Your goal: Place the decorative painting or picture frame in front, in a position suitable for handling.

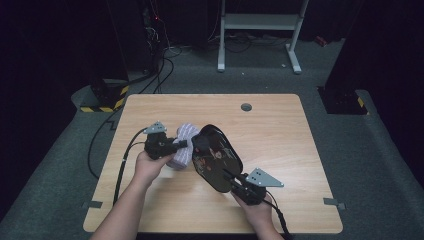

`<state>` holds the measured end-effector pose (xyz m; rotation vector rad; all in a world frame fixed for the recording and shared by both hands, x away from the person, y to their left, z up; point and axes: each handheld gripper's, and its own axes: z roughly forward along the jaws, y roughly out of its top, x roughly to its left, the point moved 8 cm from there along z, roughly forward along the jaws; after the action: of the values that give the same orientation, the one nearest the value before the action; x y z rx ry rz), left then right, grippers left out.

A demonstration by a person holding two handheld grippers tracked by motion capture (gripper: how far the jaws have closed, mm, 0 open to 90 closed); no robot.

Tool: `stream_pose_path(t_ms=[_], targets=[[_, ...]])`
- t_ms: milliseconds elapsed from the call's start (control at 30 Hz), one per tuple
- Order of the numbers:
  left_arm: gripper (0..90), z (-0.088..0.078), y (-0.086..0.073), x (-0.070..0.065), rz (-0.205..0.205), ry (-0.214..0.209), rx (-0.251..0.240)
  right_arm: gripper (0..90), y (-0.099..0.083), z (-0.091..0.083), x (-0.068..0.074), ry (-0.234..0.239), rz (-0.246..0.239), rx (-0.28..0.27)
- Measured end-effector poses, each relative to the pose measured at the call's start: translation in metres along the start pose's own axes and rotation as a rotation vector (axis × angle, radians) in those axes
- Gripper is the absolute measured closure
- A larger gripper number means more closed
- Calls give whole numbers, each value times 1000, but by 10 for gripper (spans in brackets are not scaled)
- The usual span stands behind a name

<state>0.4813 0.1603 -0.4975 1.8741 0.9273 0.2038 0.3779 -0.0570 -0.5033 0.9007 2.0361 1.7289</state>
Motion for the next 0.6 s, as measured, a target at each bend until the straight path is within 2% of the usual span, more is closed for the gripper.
stream_pose_path(t_ms=[67, 100, 133, 167, 200, 233, 267, 300, 367, 600], targets=[[734, 7, -16, 3, -1, 3, 49, 802, 0, 0, 0, 2, 0, -2], [734, 16, -33, 2, 23, 9, 110, 802, 0, 0, 0, 3, 1, -2], [734, 21, -40, 1, 47, 14, 139, 803, 0, 0, 0, 3, 1, -2], [734, 25, -47, -1, 63, 18, 162, 803, 0, 0, 0, 3, 2, -2], [734, 25, -47, -1, 63, 18, 162, 802, 0, 0, 0, 3, 2, -2], [735, 30, -57, -4, 93, 23, 193, 803, 0, 0, 0, 4, 2, -1], [736, 30, -57, -4, 93, 23, 193, 803, 0, 0, 0, 4, 2, -1], [737, 33, -64, -8, 124, 30, 206, 803, 0, 0, 0, 4, 2, -1], [740, 33, -67, -10, 154, 45, 206, 803, 0, 0, 0, 7, 2, -1], [744, 33, -70, -12, 183, 67, 194, 803, 0, -1, 0, 9, 4, -5]])
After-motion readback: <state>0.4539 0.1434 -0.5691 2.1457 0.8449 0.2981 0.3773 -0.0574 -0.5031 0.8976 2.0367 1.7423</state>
